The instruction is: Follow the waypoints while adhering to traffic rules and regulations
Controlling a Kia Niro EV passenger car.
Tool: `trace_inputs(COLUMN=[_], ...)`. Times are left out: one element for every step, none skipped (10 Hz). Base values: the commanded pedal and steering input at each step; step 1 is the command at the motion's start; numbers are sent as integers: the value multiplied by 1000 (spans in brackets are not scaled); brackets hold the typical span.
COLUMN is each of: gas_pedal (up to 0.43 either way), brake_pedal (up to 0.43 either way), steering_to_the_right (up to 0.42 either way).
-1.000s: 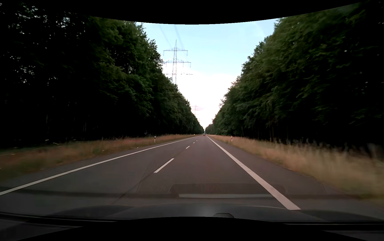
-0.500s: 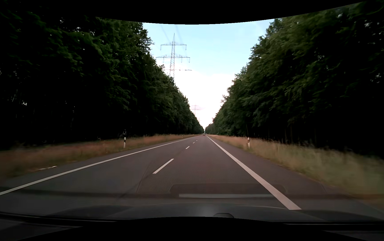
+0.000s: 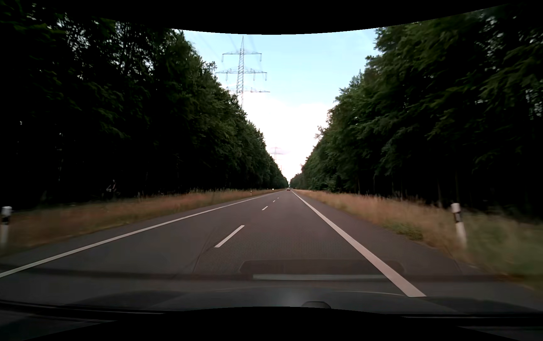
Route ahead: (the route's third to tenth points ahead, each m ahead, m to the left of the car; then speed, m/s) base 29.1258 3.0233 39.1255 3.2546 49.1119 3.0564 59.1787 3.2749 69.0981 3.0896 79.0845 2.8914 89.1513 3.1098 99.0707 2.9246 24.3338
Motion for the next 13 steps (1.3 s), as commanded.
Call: trace_inputs(gas_pedal=[47,47,47,47,47,47,47,47,47,47,47,47,47], brake_pedal=[0,0,0,0,0,0,0,0,0,0,0,0,0], steering_to_the_right=[-2,-2,-2,-2,-2,-1,-1,-1,-1,-1,-2,-2,-2])
